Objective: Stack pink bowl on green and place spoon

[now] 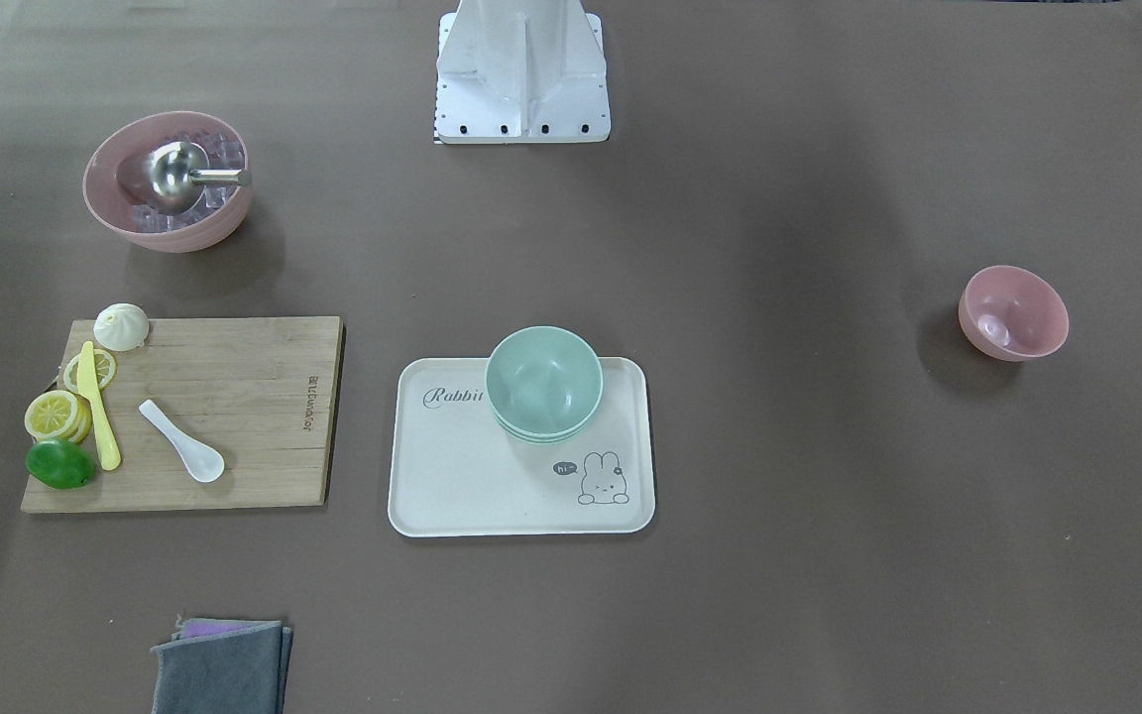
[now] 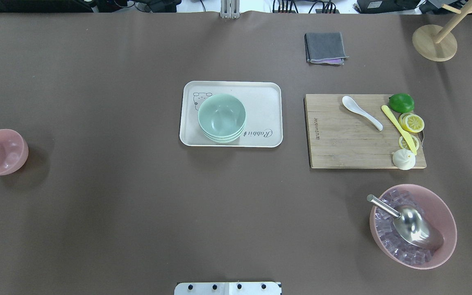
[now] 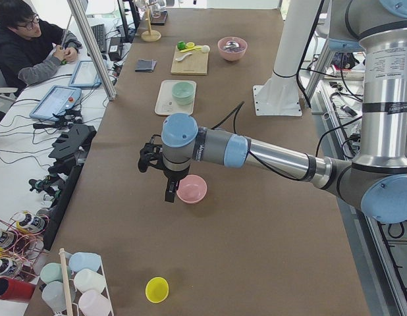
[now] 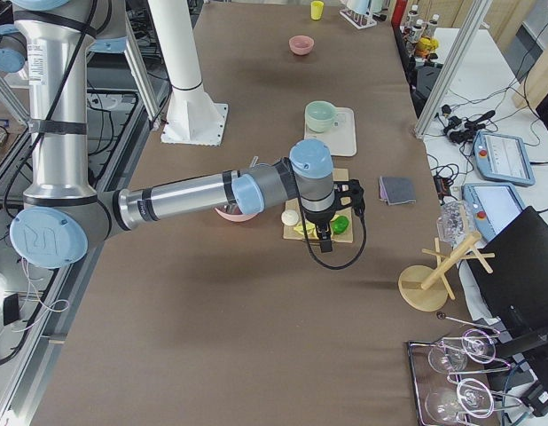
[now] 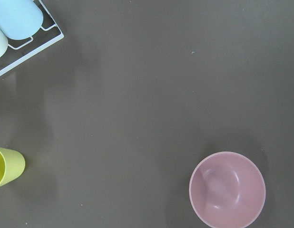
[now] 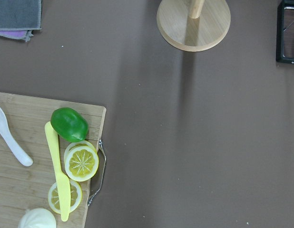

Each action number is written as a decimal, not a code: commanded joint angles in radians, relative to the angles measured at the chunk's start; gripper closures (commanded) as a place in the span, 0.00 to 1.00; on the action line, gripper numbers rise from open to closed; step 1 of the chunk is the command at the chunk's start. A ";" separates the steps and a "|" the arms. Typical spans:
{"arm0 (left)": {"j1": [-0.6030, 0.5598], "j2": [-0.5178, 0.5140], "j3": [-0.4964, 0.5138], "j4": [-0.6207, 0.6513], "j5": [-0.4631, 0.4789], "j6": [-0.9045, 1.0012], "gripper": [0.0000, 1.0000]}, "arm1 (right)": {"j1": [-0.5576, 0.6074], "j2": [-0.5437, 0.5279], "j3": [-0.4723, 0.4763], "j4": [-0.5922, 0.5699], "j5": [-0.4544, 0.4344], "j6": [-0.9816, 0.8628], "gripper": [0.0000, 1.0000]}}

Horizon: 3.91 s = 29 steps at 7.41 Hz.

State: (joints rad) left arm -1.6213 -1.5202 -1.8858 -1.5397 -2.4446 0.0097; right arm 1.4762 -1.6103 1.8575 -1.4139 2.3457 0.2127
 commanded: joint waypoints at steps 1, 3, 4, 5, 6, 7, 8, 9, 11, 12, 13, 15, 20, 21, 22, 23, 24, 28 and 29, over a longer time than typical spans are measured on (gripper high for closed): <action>0.012 -0.047 0.016 -0.036 -0.002 -0.049 0.01 | -0.017 0.009 -0.001 0.003 -0.005 -0.012 0.00; 0.029 -0.049 0.021 -0.039 0.036 -0.047 0.00 | -0.033 0.015 0.000 0.003 -0.008 0.000 0.00; 0.097 -0.048 0.025 -0.034 0.126 -0.065 0.00 | -0.066 0.015 -0.001 0.003 -0.012 0.010 0.00; 0.139 -0.052 0.069 -0.043 0.146 -0.109 0.00 | -0.095 0.016 -0.001 0.003 -0.025 0.058 0.00; 0.180 -0.052 0.120 -0.075 0.147 -0.115 0.00 | -0.155 0.018 0.000 0.004 -0.089 0.109 0.00; 0.208 -0.052 0.169 -0.135 0.145 -0.137 0.00 | -0.192 0.018 -0.004 0.003 -0.126 0.115 0.00; 0.274 -0.051 0.206 -0.205 0.148 -0.207 0.01 | -0.211 0.018 -0.006 0.003 -0.131 0.122 0.00; 0.312 -0.049 0.273 -0.320 0.148 -0.252 0.01 | -0.224 0.017 -0.008 0.003 -0.129 0.132 0.00; 0.351 -0.055 0.433 -0.568 0.141 -0.308 0.02 | -0.228 0.017 -0.008 0.003 -0.129 0.132 0.00; 0.389 -0.054 0.436 -0.594 0.139 -0.324 0.03 | -0.228 0.017 -0.008 0.003 -0.128 0.132 0.00; 0.424 -0.052 0.436 -0.603 0.137 -0.321 0.06 | -0.228 0.017 -0.008 0.003 -0.128 0.132 0.00; 0.457 -0.043 0.436 -0.651 0.134 -0.321 0.23 | -0.228 0.017 -0.008 0.003 -0.128 0.132 0.00; 0.462 -0.011 0.424 -0.689 0.058 -0.323 1.00 | -0.228 0.015 -0.006 0.003 -0.128 0.132 0.00; 0.459 -0.009 0.418 -0.688 0.011 -0.327 1.00 | -0.228 0.015 -0.006 0.003 -0.128 0.132 0.00; 0.456 -0.009 0.390 -0.680 -0.011 -0.332 1.00 | -0.228 0.015 -0.006 0.003 -0.128 0.132 0.00; 0.454 -0.023 0.369 -0.662 -0.013 -0.380 1.00 | -0.228 0.015 -0.006 0.003 -0.128 0.132 0.00; 0.454 -0.038 0.326 -0.654 -0.019 -0.511 1.00 | -0.228 0.016 -0.006 0.003 -0.126 0.132 0.00; 0.516 -0.255 0.092 -0.374 -0.011 -0.948 1.00 | -0.228 0.018 -0.003 0.004 -0.129 0.134 0.00; 0.553 -0.361 0.074 -0.287 -0.010 -1.061 1.00 | -0.228 0.020 -0.001 0.004 -0.128 0.135 0.00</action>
State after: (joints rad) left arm -1.1129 -1.7637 -1.7703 -1.9417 -2.4574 -0.9153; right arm 1.2486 -1.5921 1.8548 -1.4097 2.2176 0.3463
